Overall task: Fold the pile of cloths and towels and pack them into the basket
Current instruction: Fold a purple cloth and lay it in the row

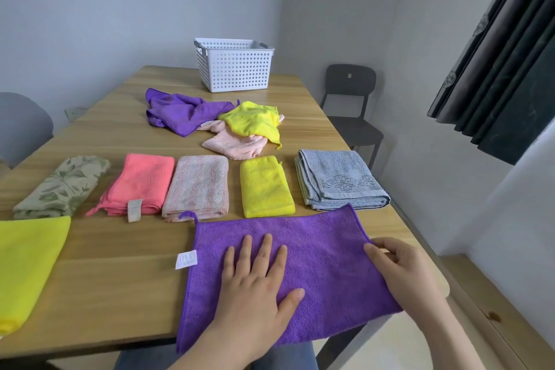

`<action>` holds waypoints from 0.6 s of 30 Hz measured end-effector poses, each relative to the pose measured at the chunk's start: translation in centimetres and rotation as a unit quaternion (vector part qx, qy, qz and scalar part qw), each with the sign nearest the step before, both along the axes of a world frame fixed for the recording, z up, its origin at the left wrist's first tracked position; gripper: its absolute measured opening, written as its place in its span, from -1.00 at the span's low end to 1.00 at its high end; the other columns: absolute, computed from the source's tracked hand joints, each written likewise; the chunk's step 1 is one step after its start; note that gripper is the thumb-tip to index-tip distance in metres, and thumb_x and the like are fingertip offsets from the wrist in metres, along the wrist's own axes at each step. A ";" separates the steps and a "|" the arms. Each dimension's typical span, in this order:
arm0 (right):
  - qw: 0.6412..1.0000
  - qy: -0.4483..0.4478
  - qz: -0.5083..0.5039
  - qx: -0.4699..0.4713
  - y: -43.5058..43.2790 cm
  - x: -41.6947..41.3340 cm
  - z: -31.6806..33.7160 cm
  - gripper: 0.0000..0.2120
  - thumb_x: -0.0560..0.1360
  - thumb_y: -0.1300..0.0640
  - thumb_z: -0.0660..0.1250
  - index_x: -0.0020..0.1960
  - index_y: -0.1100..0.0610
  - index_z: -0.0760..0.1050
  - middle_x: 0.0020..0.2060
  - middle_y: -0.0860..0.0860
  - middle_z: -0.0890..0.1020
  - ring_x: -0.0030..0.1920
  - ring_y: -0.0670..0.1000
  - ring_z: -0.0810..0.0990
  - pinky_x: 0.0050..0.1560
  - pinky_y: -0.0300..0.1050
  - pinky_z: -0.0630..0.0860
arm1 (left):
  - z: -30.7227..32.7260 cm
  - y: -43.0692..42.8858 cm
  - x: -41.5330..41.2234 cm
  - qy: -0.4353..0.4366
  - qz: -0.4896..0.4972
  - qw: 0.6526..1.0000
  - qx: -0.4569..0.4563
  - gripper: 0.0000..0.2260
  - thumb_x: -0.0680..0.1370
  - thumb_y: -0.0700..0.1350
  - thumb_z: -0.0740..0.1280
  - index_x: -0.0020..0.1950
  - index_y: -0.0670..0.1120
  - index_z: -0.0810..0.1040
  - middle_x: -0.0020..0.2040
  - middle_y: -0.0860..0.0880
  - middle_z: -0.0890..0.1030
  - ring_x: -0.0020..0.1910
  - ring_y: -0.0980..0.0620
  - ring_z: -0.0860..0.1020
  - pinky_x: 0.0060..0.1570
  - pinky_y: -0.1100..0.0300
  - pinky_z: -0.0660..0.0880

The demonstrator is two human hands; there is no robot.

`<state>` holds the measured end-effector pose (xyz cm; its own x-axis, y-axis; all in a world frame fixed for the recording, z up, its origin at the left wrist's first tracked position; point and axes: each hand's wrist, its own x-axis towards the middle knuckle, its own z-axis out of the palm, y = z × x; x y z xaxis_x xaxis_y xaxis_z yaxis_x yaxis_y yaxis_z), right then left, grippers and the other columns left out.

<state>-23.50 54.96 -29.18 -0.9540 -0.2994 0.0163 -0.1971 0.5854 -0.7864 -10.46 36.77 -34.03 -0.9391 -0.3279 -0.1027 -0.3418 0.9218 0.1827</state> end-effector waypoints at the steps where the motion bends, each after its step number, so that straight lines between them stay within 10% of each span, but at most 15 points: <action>1: 1.000 -0.001 0.000 -0.018 -0.3 0.1 0.4 -0.91 0.53 0.10 0.33 -0.06 0.03 0.62 -0.33 0.04 0.67 -0.28 0.01 0.59 -0.28 -0.18 0.40 | 0.4 0.0 0.0 0.016 0.001 1.000 0.004 -0.27 0.48 0.39 -0.30 0.46 0.08 0.29 0.51 -0.05 0.21 0.47 -0.24 0.19 0.37 -0.15 -0.03; 3: 0.999 0.006 0.011 -0.040 -0.8 0.4 1.4 -0.89 0.54 0.11 0.31 -0.04 0.02 0.62 -0.32 0.01 0.67 -0.26 0.01 0.61 -0.22 -0.10 0.46 | 0.6 0.0 -0.2 0.077 0.000 0.997 0.016 -0.20 0.37 0.44 -0.34 0.54 0.11 -0.01 0.55 0.08 -0.09 0.54 -0.09 -0.13 0.47 -0.02 -0.24; 8: 0.995 0.043 0.064 -0.056 -3.3 2.1 4.3 -0.84 0.54 0.09 0.29 -0.16 -0.10 0.57 -0.35 0.10 0.64 -0.41 0.03 0.50 -0.38 -0.15 0.40 | 3.3 -2.2 1.6 0.335 0.117 0.885 0.300 -0.76 0.57 -0.05 0.26 0.24 0.04 0.51 0.20 0.18 0.53 0.20 0.28 0.46 0.23 0.39 0.33; 12: 0.990 0.099 0.095 -0.029 -6.3 3.7 5.0 -0.85 0.50 0.06 0.33 -0.21 -0.14 0.55 -0.44 0.08 0.59 -0.49 -0.13 0.38 -0.45 -0.26 0.28 | 3.8 -5.4 3.9 0.389 0.205 0.766 0.470 -0.80 0.57 -0.30 0.22 -0.04 -0.07 0.59 -0.14 -0.02 0.69 -0.09 0.05 0.65 -0.07 0.23 0.58; 18: 0.972 0.148 0.178 0.049 -10.8 6.7 4.4 -0.90 0.52 0.07 0.30 -0.12 -0.03 0.59 -0.64 -0.07 0.35 -0.54 -0.07 0.31 -0.45 -0.24 0.26 | 3.4 -8.2 6.9 0.383 0.281 0.643 0.600 -0.82 0.58 -0.36 0.17 -0.04 -0.26 0.56 -0.14 -0.27 0.66 -0.13 -0.14 0.66 -0.19 0.19 0.63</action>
